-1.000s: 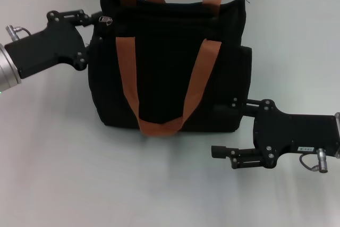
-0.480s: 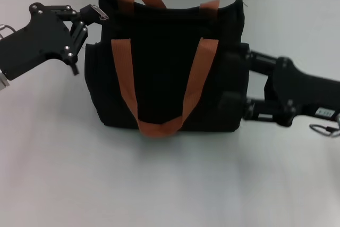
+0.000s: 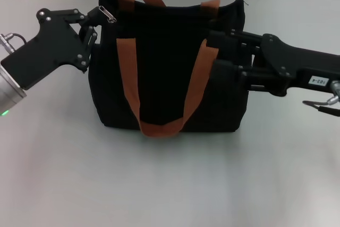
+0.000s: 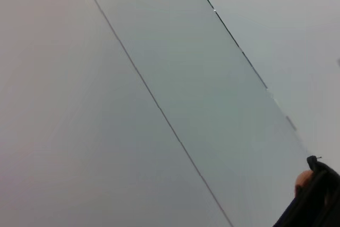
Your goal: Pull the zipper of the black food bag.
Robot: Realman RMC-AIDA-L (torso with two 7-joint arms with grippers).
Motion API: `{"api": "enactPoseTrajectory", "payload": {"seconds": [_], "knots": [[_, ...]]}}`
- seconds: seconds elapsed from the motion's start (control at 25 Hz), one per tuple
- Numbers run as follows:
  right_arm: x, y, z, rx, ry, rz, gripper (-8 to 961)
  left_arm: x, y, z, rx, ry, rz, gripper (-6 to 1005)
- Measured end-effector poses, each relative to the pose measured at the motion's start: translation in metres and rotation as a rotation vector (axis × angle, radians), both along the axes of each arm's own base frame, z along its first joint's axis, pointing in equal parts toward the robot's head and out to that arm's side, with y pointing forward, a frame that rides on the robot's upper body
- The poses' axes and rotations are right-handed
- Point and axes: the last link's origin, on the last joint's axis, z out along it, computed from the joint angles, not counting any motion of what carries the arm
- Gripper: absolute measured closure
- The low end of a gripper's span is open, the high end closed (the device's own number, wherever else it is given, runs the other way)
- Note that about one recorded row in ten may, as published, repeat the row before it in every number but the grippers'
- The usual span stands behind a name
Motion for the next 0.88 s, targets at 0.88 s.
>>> {"api": "enactPoseTrajectory", "payload": {"seconds": [0.88], "knots": [[0.005, 0.002, -0.001, 0.014, -0.026, -0.026, 216, 0.01, 0.016, 0.008, 0.048, 0.047, -0.05, 973]]}}
